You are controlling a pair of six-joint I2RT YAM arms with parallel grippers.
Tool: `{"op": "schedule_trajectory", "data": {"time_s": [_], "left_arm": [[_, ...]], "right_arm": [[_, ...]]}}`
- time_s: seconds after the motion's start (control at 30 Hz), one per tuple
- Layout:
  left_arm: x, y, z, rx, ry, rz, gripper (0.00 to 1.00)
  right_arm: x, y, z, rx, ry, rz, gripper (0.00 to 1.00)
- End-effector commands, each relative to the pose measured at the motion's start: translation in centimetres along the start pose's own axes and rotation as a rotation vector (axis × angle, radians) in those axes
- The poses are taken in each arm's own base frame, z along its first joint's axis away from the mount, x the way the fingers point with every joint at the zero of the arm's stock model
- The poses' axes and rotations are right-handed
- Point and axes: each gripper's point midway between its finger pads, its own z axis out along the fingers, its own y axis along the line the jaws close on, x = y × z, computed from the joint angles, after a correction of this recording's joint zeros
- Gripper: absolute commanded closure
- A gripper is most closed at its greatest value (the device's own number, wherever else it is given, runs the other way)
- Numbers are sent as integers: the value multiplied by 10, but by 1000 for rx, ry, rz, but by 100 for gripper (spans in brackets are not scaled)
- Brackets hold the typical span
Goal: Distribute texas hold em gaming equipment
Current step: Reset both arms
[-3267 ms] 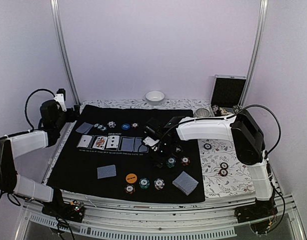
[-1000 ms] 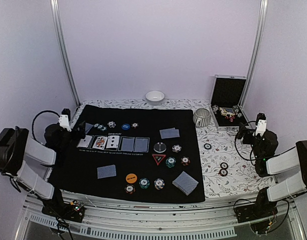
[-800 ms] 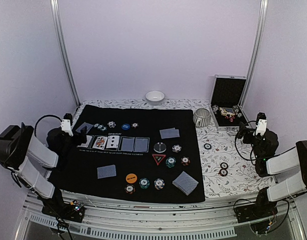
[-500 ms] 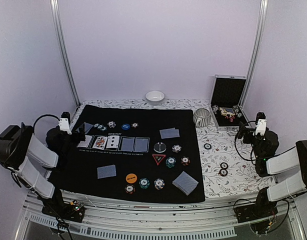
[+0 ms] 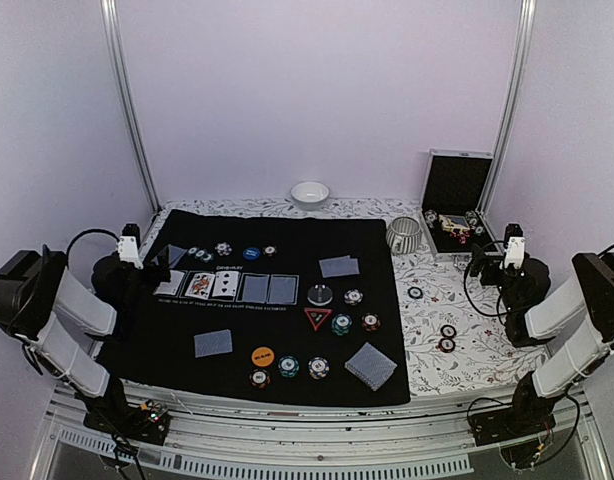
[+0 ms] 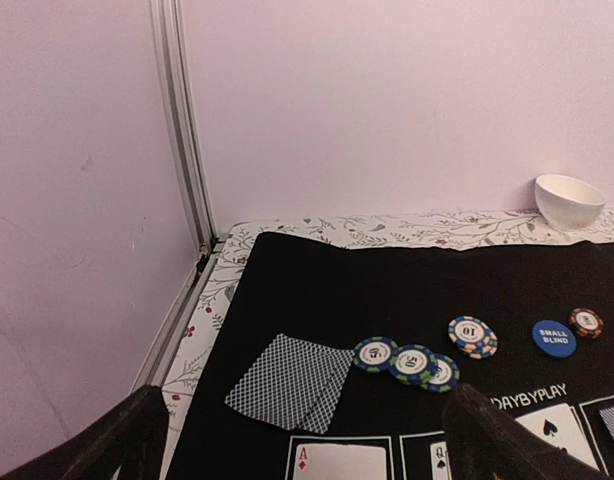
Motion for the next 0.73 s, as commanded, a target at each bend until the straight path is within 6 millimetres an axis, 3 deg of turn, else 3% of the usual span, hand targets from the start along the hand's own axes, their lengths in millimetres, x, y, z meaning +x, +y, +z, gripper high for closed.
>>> {"op": "schedule_trajectory", "data": {"time_s": [0.0,0.7], "left_arm": [[-11,0,2,-6,-41,-5,2],[-10,0,3,-7,-36,-5,2]], "right_arm": [[-4,-2,4,6,-11,6,1],[-3,-2,4,6,-9,6,1]]}}
